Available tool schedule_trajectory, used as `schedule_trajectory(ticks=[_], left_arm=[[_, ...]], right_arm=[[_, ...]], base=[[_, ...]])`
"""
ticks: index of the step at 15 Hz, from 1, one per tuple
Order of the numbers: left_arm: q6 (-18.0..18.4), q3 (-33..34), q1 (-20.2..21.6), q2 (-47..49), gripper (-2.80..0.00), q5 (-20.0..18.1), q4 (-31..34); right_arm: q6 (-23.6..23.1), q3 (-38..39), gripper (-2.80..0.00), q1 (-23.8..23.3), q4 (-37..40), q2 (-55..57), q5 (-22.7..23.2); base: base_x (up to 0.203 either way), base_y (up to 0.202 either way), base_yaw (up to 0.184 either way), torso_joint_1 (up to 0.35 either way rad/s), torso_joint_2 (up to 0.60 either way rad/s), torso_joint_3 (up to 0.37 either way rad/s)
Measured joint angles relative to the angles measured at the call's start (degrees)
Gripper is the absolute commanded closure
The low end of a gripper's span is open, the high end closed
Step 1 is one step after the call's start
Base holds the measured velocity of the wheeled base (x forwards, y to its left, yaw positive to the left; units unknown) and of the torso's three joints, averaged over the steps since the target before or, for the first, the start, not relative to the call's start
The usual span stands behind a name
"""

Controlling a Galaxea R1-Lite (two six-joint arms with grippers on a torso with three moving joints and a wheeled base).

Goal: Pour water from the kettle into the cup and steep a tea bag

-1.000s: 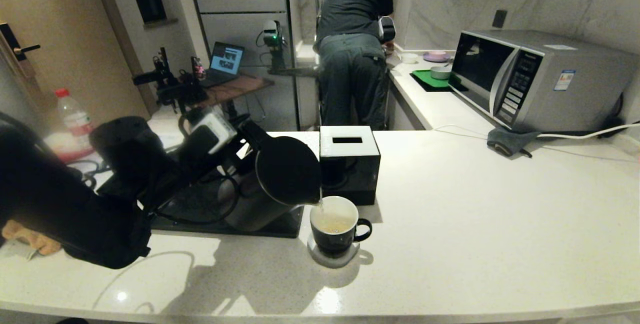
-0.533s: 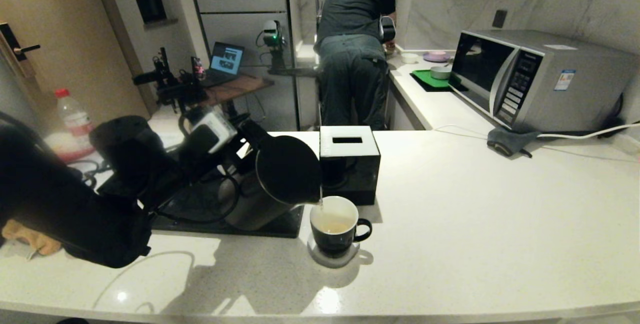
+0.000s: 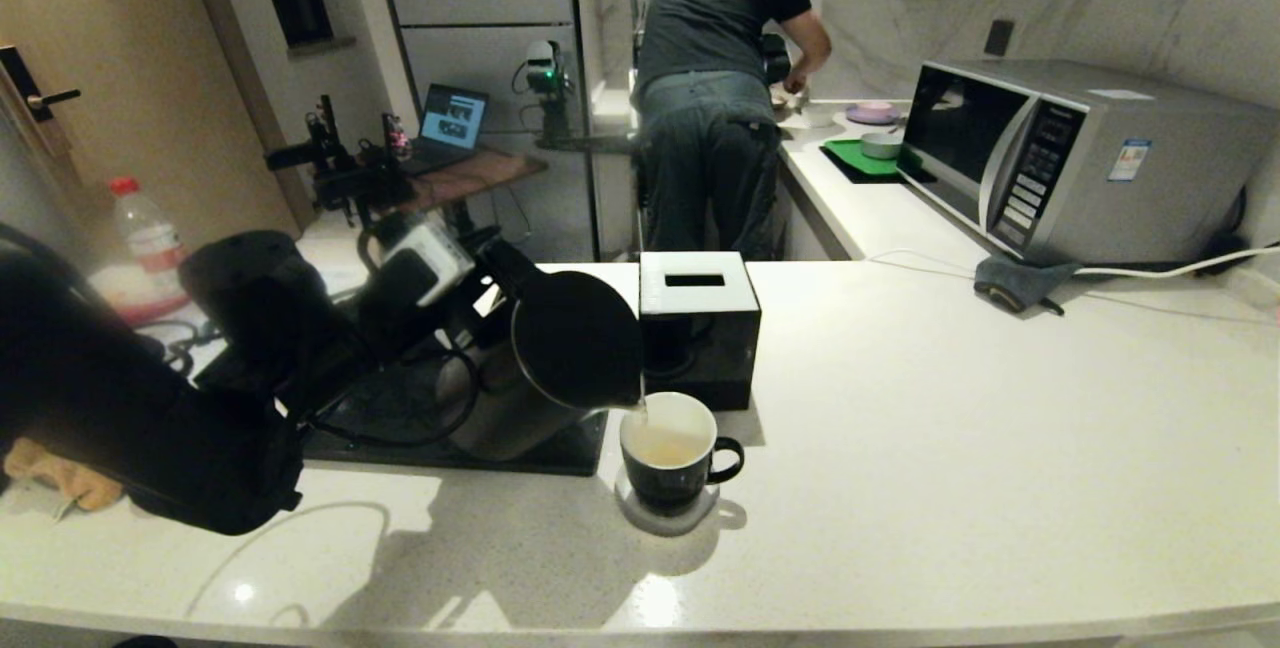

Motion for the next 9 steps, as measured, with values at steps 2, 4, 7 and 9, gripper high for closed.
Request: schedule_trajectory(ticks=[2,4,7,9], left_arm=[[0.59,0.00,0.00,0.00,0.00,-0.19,0.20],[0.68,0.00,-0.01,0.00,0.00,-0.21,0.20],[0.68,0.00,0.00,0.00,0.00,-0.22,0.17],[0.63,0.02,0.00,0.00,0.00,0.04,0.12]], right_arm=[[-0.02,0.00,0.00,0.02,-0.02,0.00,0.01],[-0.01,0.00,0.00,0.00,0.00,0.00,0.00],[0.01,0.00,0.00,0.00,-0.02,0.00,0.02],[-0.01,0.00,0.00,0.00,-0.02,0.00,0.01]], base=[[0.000,0.000,0.000,0.000,0.00,0.000],[0.000,0.000,0.000,0.000,0.00,0.000],[0.000,0.000,0.000,0.000,0.00,0.000],[0.000,0.000,0.000,0.000,0.00,0.000]])
